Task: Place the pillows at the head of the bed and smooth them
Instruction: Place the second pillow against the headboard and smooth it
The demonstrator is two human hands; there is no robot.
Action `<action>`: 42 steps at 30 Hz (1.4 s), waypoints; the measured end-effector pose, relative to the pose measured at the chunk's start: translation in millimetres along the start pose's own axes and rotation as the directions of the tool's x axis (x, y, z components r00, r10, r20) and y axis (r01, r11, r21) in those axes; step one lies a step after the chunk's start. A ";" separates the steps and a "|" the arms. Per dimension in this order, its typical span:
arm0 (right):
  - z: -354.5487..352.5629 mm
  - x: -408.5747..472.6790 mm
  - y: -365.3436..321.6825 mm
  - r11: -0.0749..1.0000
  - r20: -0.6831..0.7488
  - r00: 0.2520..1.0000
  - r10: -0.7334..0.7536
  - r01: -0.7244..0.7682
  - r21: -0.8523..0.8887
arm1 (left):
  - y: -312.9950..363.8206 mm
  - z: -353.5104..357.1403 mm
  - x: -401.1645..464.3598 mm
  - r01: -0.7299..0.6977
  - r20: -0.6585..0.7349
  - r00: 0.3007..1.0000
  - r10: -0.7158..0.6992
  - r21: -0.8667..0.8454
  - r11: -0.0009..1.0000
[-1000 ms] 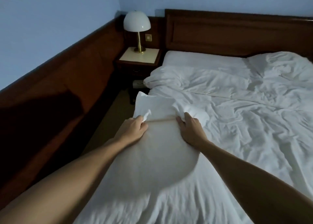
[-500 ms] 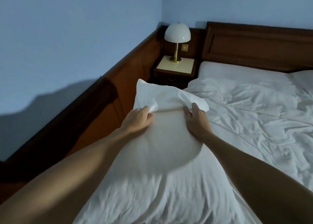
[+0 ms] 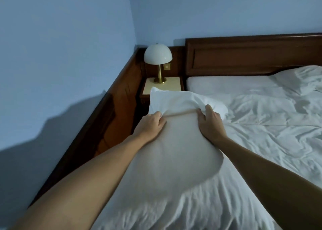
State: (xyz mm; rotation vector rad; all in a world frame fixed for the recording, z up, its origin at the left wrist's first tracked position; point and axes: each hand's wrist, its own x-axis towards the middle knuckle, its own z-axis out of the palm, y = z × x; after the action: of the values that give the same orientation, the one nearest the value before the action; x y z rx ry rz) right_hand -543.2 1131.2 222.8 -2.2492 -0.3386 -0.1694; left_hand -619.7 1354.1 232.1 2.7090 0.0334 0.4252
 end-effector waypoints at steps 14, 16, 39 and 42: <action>68.0 224.3 -21.1 0.975 -0.283 0.935 0.216 -0.222 0.011 | -124.8 25.3 295.0 -0.218 0.058 0.970 0.235 -0.215 0.952; 71.0 253.8 -16.0 0.967 -0.339 0.907 0.250 -0.255 0.030 | -128.7 34.7 334.9 -0.234 0.071 0.963 0.261 -0.262 0.936; -59.1 591.6 214.6 0.873 -0.646 0.645 0.408 -0.483 0.069 | 43.7 260.3 783.7 -0.498 0.129 0.782 0.610 -0.458 0.736; -81.3 625.6 243.3 0.855 -0.678 0.602 0.420 -0.514 0.073 | 74.7 289.2 831.2 -0.538 0.122 0.746 0.655 -0.470 0.700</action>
State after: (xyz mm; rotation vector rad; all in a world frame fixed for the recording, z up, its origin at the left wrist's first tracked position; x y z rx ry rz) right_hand 125.7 1035.2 243.6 -2.1391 0.6867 -0.7233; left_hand 256.5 1244.6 248.6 2.2620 -0.9544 0.1805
